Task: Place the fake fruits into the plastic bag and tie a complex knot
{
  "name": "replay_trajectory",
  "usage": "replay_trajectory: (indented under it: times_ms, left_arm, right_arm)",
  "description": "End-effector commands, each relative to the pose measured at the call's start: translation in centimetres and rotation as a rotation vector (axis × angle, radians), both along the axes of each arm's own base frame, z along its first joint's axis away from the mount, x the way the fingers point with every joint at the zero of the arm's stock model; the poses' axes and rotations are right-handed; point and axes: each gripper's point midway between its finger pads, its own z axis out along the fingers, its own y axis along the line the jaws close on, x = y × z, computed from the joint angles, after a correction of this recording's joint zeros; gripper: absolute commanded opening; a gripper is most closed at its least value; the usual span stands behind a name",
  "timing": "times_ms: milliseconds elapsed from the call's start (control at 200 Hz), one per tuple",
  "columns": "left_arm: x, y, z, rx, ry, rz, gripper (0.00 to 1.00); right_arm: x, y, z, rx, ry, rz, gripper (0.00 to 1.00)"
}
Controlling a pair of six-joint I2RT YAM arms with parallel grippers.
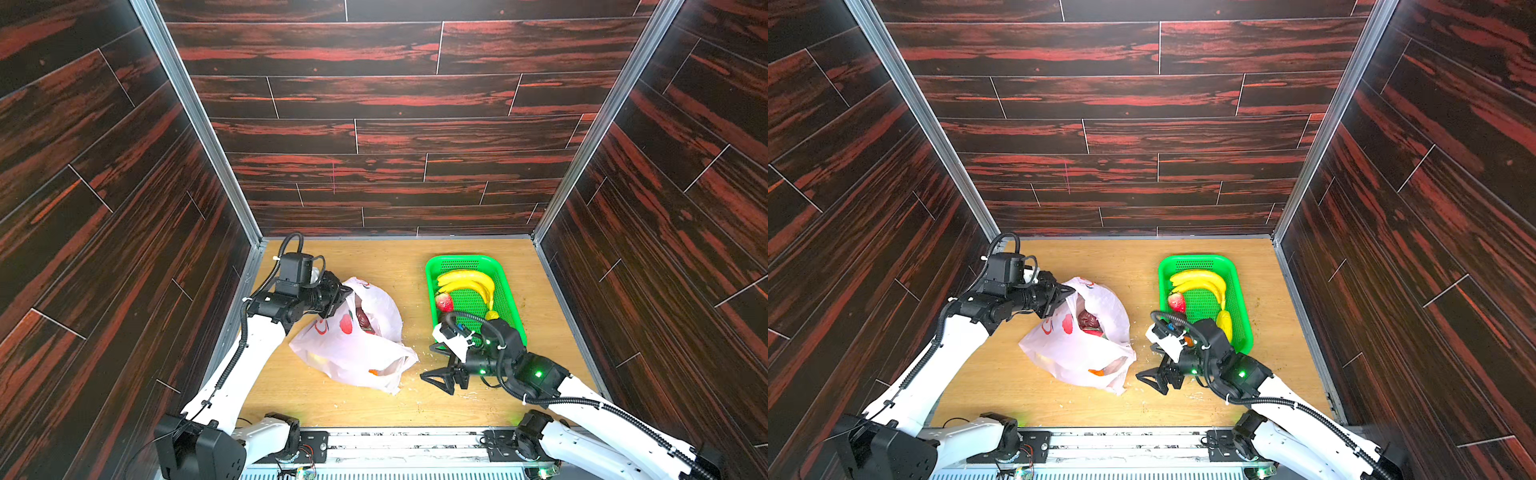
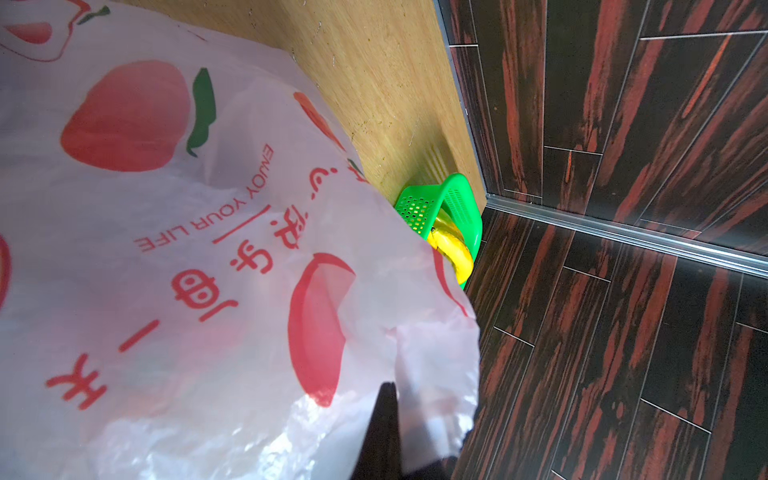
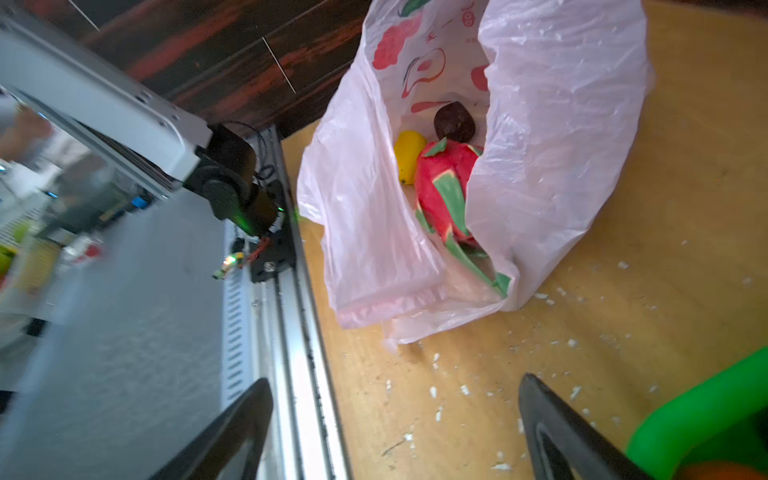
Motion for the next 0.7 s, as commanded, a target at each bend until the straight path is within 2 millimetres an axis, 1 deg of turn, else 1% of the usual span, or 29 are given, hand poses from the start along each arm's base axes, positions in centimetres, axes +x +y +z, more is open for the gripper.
replay_trajectory:
  times_ms: [0, 35, 155, 251, 336, 481, 626, 696]
  left_arm:
    - [-0.2, 0.1, 0.5, 0.011, -0.012, 0.000, 0.00]
    - [-0.2, 0.1, 0.6, 0.010, -0.012, -0.001, 0.00]
    - [-0.1, 0.1, 0.6, 0.011, -0.014, -0.002, 0.00]
    - [-0.1, 0.0, 0.6, 0.010, -0.014, -0.006, 0.00]
    - [-0.1, -0.1, 0.6, 0.009, -0.012, -0.009, 0.00]
    - [-0.1, 0.0, 0.6, 0.010, -0.011, -0.008, 0.00]
    - [-0.1, -0.1, 0.6, 0.009, -0.011, -0.010, 0.00]
    - [-0.1, 0.0, 0.6, 0.010, -0.012, -0.009, 0.00]
  right_arm:
    - [1.1, 0.2, 1.2, -0.021, -0.313, 0.024, 0.96]
    - [1.2, 0.2, 1.1, -0.044, -0.381, 0.032, 0.99]
    - [1.8, -0.2, 0.5, -0.133, -0.575, 0.046, 0.99]
    - [2.1, -0.2, -0.1, -0.181, -0.685, 0.089, 0.99]
    - [2.4, 0.2, 0.2, -0.199, -0.761, 0.116, 0.98]
    - [2.6, 1.8, 0.6, -0.196, -0.805, 0.171, 0.98]
    - [2.3, 3.3, 0.0, -0.209, -0.807, 0.216, 0.91]
    - [2.0, 3.8, 0.3, -0.192, -0.809, 0.222, 0.88]
